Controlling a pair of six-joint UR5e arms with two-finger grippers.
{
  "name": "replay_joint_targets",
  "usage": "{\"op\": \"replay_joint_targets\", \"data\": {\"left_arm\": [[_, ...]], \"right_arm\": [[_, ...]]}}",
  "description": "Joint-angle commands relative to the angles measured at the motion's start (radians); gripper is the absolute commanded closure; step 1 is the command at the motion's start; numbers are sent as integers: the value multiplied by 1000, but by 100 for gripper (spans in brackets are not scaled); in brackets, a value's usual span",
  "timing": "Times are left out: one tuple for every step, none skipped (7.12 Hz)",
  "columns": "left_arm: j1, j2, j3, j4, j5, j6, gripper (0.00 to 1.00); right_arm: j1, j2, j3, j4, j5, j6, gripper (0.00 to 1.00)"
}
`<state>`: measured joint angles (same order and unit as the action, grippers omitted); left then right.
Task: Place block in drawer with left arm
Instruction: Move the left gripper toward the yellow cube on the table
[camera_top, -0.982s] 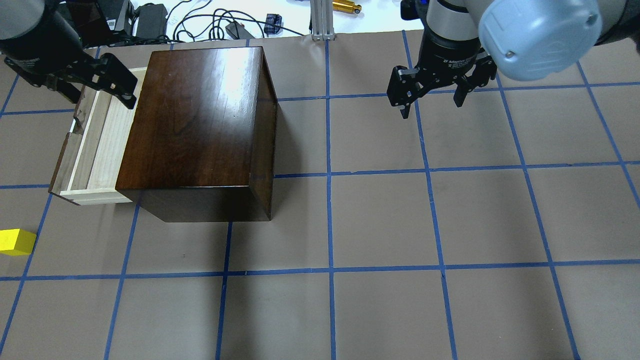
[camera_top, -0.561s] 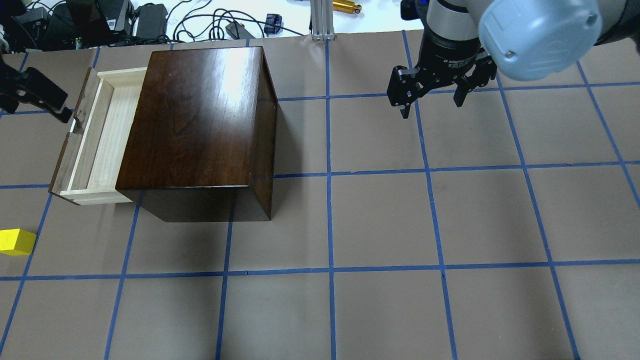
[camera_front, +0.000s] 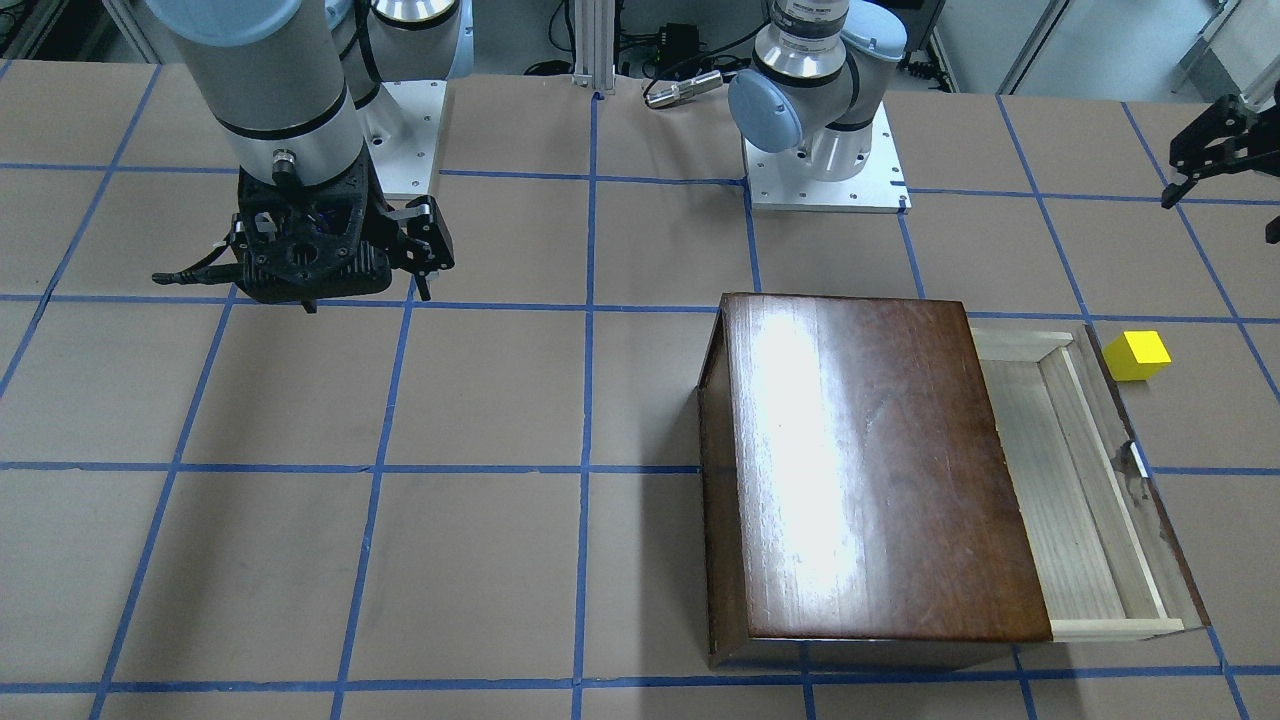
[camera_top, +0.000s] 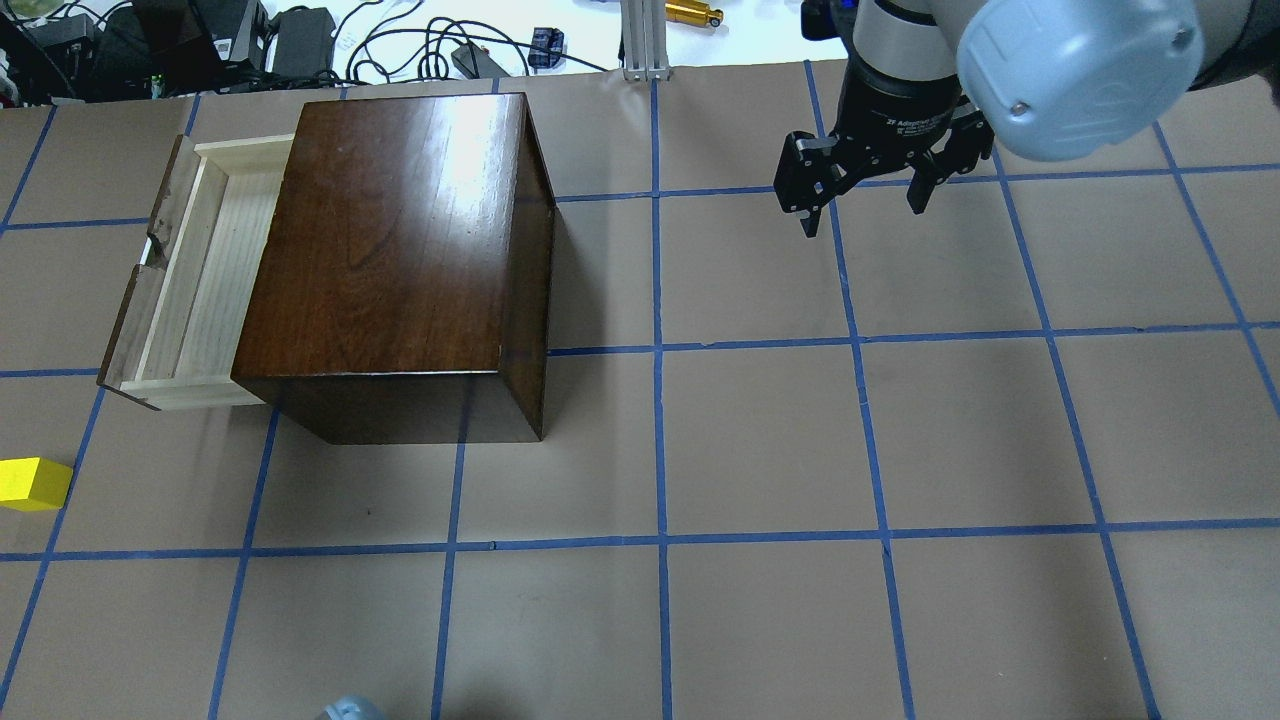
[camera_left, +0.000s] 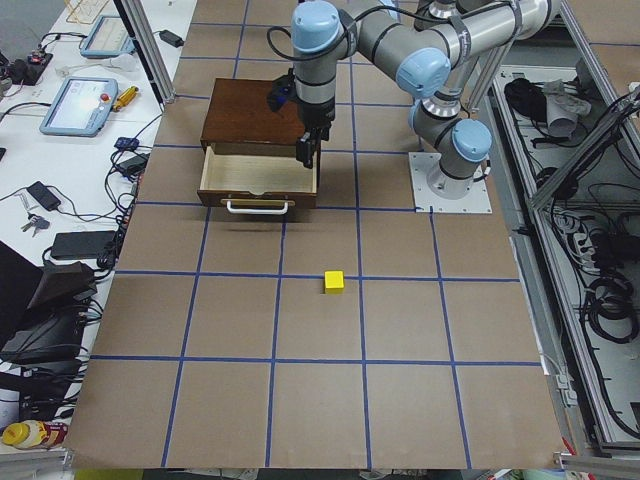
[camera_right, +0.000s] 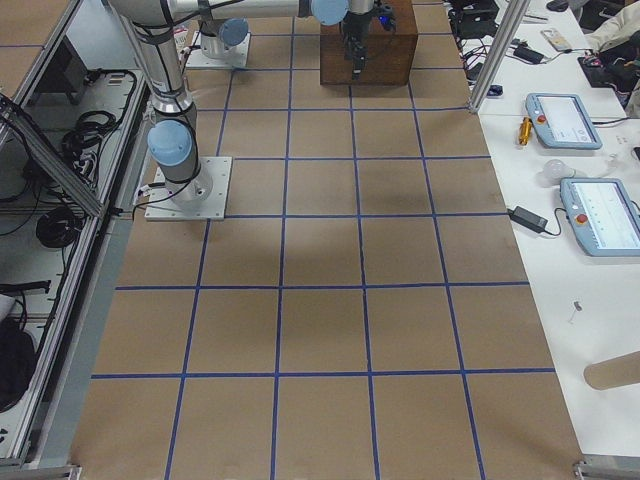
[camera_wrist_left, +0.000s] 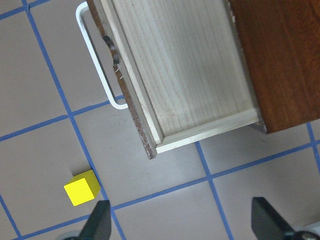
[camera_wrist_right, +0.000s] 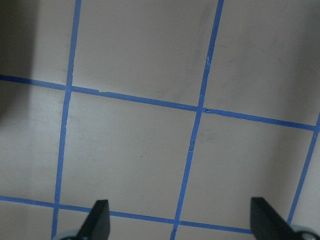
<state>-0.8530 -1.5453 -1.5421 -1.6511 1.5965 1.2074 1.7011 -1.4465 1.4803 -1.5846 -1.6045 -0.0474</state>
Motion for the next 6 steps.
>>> {"op": "replay_joint_targets", "data": {"left_arm": [[113, -35, -48, 43, 5, 375, 0], [161, -51, -100, 112, 7, 544, 0], [207, -73, -168, 232, 8, 710, 0], [233, -93, -240, 384, 7, 862, 0], [248, -107, -306, 468, 7, 941, 0], [262, -123, -347, 488, 5, 1057, 0]], "right_arm": [[0, 0, 0, 0, 0, 0, 0], [0, 0, 0, 0, 0, 0, 0], [0, 0, 0, 0, 0, 1, 0], [0, 0, 0, 0, 0, 1, 0], [0, 0, 0, 0, 0, 1, 0], [0, 0, 0, 0, 0, 0, 0]]}}
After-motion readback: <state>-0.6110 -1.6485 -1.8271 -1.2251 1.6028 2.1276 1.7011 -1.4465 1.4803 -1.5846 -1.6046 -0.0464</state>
